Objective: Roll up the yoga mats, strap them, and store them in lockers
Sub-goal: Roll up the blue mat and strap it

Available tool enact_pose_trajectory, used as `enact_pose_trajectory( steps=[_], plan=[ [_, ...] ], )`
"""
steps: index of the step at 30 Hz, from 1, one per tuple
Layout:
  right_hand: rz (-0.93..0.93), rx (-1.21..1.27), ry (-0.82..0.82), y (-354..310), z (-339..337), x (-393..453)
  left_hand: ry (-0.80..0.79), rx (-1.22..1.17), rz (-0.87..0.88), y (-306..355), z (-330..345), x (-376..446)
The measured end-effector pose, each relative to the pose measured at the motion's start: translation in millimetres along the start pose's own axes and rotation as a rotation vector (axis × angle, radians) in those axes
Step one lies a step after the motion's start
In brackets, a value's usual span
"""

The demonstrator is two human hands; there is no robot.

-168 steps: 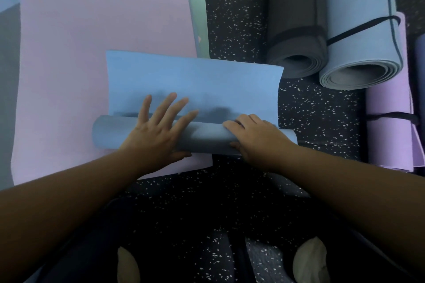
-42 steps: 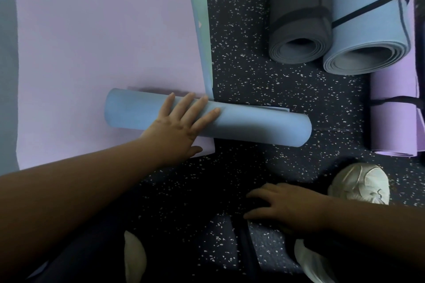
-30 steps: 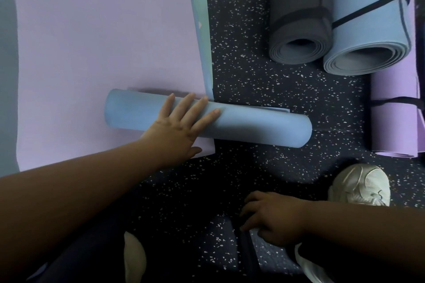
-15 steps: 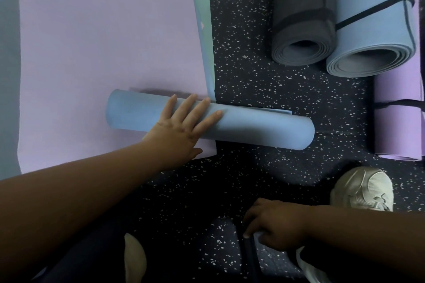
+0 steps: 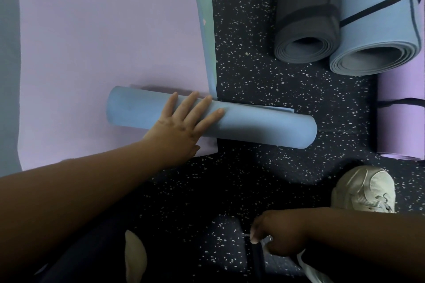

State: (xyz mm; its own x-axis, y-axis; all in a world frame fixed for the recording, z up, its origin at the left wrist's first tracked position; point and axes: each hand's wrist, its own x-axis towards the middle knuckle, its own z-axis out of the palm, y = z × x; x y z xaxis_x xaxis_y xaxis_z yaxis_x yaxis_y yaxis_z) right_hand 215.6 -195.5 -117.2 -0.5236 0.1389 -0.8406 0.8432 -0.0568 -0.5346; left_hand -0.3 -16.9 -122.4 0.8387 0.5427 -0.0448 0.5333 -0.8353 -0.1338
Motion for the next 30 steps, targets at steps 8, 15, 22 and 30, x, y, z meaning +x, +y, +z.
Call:
enact_pose_trajectory(
  steps=[8, 15, 22, 30],
  plan=[
    [-0.03, -0.044, -0.062, -4, 11, 0, -0.006, 0.009, -0.002, 1, -1, 0],
    [-0.177, -0.216, 0.075, -5, -3, -7, -0.021, 0.014, -0.007, 2, -3, -1],
    [-0.244, -0.676, -0.183, -15, -6, -14, -0.028, 0.026, -0.006, 1, -3, -1],
    [-0.245, -0.755, -0.201, -14, -4, -12, -0.07, 0.027, -0.001, 2, -4, -3]
  ],
)
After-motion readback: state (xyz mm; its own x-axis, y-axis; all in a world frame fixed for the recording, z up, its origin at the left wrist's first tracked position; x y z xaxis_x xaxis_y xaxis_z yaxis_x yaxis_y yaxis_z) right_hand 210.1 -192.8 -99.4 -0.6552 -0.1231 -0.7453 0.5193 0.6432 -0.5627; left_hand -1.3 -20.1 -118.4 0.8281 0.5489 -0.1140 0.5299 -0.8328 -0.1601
